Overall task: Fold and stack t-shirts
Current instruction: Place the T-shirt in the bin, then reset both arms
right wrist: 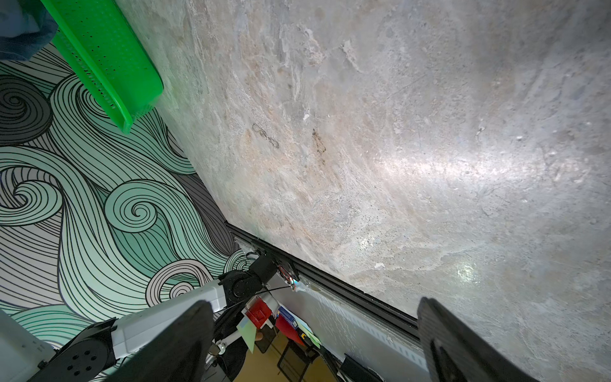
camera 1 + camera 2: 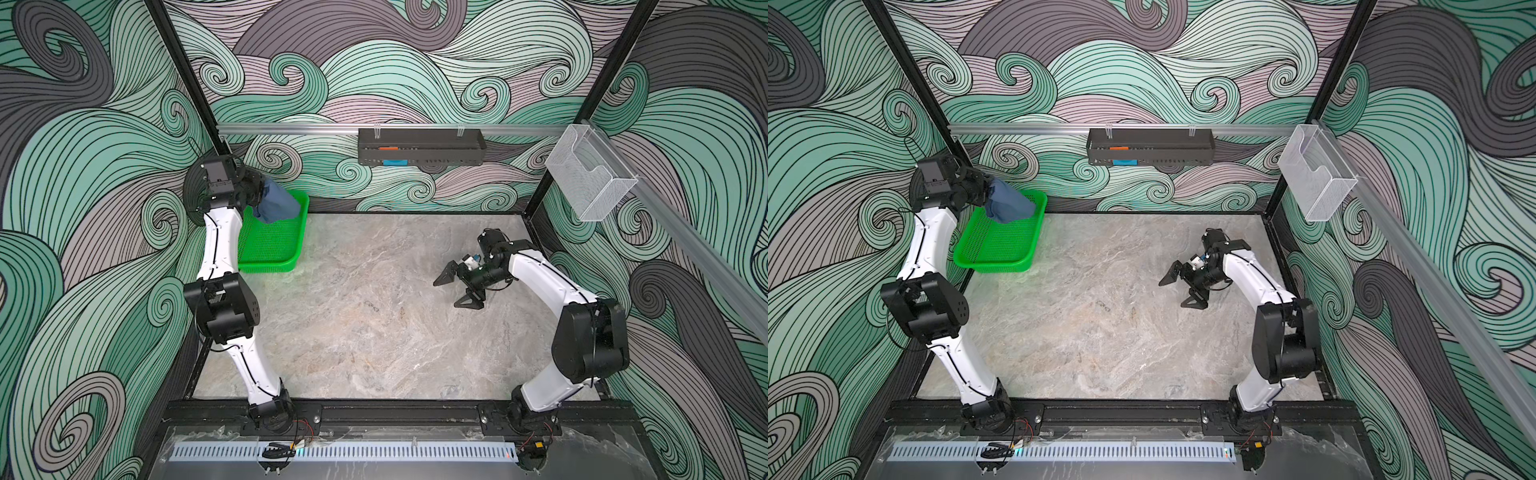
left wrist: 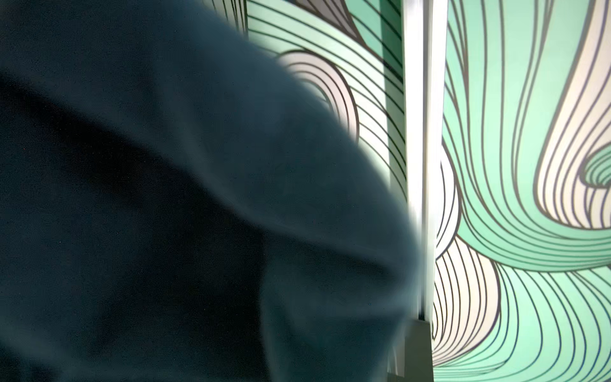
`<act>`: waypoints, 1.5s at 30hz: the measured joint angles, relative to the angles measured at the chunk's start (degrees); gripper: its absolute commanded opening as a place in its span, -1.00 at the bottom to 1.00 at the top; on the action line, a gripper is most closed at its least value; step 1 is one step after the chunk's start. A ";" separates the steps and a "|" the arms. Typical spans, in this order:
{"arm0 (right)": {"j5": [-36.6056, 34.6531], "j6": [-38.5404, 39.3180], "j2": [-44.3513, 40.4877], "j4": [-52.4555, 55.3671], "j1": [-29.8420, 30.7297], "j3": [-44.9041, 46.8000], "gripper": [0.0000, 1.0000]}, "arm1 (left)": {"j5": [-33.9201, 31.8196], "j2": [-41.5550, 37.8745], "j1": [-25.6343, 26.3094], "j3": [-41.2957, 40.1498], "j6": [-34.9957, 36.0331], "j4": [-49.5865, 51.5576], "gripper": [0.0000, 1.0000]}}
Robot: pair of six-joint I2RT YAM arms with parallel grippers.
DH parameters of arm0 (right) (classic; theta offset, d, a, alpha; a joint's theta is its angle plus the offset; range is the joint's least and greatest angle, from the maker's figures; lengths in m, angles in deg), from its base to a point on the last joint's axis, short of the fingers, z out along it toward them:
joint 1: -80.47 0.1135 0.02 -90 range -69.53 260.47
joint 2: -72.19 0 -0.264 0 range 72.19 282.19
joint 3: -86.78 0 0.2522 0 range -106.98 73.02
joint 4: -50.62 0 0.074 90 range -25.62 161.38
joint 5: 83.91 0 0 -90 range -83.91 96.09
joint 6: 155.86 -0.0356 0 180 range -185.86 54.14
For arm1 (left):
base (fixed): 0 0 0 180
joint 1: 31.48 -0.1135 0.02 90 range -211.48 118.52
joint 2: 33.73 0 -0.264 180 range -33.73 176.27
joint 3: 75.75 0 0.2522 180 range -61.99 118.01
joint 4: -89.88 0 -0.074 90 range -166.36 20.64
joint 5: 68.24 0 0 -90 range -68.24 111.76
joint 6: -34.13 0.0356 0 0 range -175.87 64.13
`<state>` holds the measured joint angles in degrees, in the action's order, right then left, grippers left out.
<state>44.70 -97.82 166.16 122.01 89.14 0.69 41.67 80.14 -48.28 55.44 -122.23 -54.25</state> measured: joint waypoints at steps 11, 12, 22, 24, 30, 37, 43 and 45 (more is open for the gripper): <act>0.76 0.96 0.22 0.48 -0.02 0.00 0.98 | 6.14 12.17 -2.86 14.58 2.25 2.73 -0.90; 0.83 1.09 0.39 0.50 -0.04 0.00 0.98 | 6.75 11.37 -2.93 12.44 2.60 2.78 -0.58; 1.81 1.86 3.23 0.70 -1.81 -0.02 0.98 | -3.69 -12.31 -2.14 -28.37 0.31 18.25 0.97; 2.01 2.03 3.54 0.70 -1.97 -0.02 0.98 | -4.22 -13.40 -2.12 -27.23 0.37 19.58 0.97; 2.27 2.05 3.87 0.92 -1.97 -0.59 0.98 | -3.82 -12.79 -0.66 -19.28 3.67 20.72 0.97; 2.43 2.29 3.91 1.36 -1.97 -3.76 0.98 | -5.16 -3.32 9.99 2.23 17.33 29.68 0.97; 1.29 3.17 4.02 2.49 -1.97 -5.79 0.98 | -10.51 1.18 26.21 7.21 30.73 39.69 0.97; -0.63 4.22 4.02 3.56 -1.95 -6.95 0.98 | -12.24 -0.26 31.12 0.63 33.55 39.98 0.97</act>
<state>44.07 -93.60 170.18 125.57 87.20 -6.26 29.43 79.87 -17.15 56.07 -88.68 -14.27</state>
